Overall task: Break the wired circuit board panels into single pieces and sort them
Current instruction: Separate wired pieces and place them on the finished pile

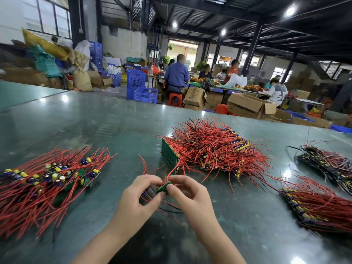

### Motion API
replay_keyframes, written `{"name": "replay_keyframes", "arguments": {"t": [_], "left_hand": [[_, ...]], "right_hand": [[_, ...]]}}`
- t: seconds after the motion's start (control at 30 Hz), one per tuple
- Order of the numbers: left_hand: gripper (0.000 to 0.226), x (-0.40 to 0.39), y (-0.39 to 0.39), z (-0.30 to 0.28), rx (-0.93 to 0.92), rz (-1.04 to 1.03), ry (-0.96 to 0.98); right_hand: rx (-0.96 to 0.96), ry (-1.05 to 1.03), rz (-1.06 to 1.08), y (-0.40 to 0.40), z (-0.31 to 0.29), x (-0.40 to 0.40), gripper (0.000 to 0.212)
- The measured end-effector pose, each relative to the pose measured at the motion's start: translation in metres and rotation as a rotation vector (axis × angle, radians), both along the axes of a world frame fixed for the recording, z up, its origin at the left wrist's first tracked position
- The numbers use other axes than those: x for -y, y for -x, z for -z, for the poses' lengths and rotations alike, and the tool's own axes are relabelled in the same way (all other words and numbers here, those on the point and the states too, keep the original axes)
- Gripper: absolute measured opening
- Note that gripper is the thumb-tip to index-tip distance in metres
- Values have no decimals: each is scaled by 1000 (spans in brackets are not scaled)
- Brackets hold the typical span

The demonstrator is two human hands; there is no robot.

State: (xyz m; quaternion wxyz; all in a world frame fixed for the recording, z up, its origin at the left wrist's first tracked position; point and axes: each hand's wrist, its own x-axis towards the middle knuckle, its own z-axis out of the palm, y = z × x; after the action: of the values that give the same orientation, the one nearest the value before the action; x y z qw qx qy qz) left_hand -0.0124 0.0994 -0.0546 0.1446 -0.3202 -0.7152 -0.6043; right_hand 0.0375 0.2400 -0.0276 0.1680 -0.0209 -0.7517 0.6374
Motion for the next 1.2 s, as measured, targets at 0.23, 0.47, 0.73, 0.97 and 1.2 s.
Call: {"name": "replay_keyframes", "arguments": {"t": [0.23,0.47,0.73,0.97,1.2], "left_hand": [[16,7,-1,-7,-56,-52,114],[12,9,-2,-6,3,-115,212],[17,14,-1,-10,129,-71,200],[35,12,0,-6,116,-100,192],[8,14,5,-10,-15,-264,178]], "right_hand": [[-17,-53,-76,0,-4,-4,14],[-70,-270,2,2,2,-3,18],[-196,-385,20,2,5,-2,15],[-237,-422,34,4,9,-2,13],[-246,-292,146,6,5,-9,20]]}}
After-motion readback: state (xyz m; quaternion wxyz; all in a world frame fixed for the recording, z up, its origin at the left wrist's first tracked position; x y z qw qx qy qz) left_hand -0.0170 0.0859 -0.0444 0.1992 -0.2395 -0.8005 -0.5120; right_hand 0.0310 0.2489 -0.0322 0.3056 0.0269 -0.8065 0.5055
